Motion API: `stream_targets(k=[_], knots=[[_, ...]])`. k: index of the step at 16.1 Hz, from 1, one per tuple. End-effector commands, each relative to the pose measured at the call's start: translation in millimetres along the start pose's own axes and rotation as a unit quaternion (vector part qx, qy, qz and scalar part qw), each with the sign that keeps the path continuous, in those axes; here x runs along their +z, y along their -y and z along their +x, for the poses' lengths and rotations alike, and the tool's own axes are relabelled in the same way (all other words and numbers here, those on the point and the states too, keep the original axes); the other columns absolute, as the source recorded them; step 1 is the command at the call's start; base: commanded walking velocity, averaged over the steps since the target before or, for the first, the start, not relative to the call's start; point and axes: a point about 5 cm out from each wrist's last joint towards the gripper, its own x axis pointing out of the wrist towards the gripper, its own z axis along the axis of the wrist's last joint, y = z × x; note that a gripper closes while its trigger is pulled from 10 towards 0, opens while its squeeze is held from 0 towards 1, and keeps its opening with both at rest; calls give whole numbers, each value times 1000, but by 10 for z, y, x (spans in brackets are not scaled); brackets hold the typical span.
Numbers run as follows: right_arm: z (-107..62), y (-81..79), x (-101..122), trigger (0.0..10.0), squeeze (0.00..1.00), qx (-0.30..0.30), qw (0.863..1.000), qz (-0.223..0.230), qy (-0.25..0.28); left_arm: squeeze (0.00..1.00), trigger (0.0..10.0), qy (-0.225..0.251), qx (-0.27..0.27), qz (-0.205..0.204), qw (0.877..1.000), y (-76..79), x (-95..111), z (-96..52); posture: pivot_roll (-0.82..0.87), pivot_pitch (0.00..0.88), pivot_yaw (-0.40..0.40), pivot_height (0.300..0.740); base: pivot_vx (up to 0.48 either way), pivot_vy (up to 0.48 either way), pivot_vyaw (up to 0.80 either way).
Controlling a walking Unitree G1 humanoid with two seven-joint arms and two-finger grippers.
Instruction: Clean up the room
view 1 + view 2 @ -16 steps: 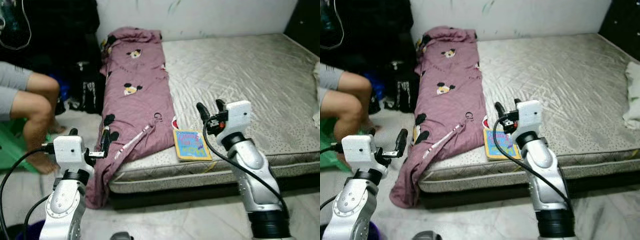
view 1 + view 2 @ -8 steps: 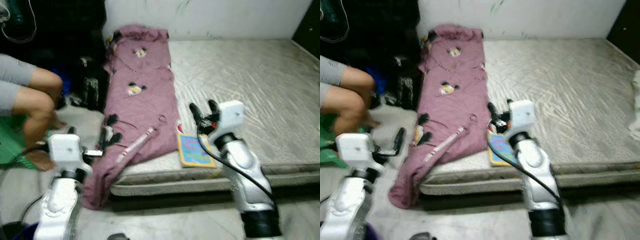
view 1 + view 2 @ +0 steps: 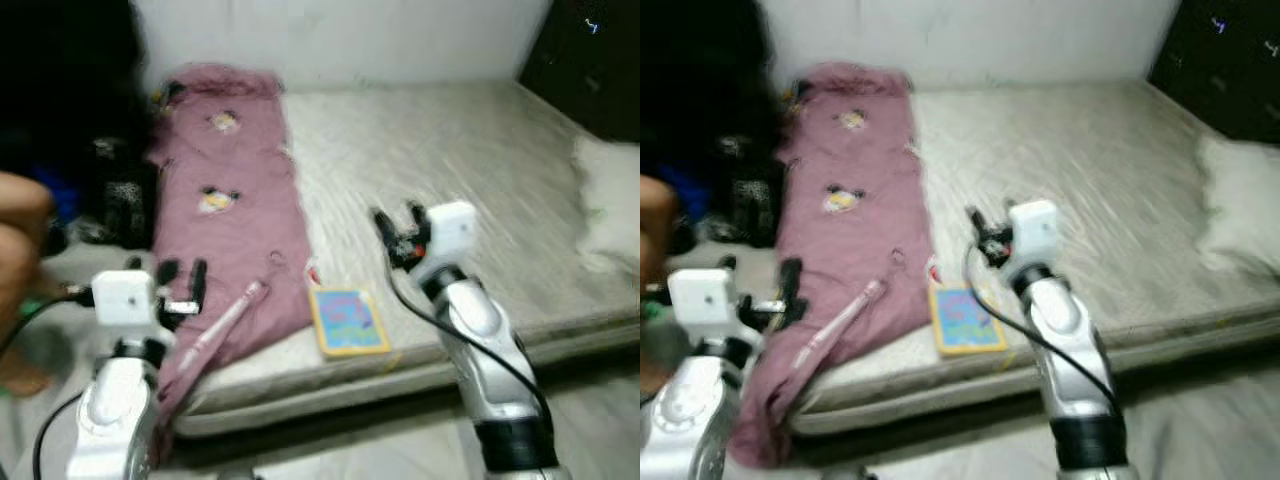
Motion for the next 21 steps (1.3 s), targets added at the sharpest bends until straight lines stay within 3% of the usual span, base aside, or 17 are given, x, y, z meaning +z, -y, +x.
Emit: stream_targets(k=[1,10,16,21], knots=[[-47,108,-9,10000,0,-18,1000,-6,-3,0,10000,4,-8,-3,1000,61,17,22,-64,0,-24,740,0,0,0],[-34,114,-21,10000,0,-20,1000,-13,-5,0,10000,11,-12,-2,1000,90,47,119,-73,0,-22,740,0,0,612],[-30,106,-23,10000,0,-20,1000,-12,-5,0,10000,14,-19,-4,1000,110,58,135,-73,0,-22,740,0,0,0],[-26,107,-21,10000,0,-18,1000,-14,-4,0,10000,16,-22,-6,1000,125,60,142,-76,0,-25,740,0,0,584]])
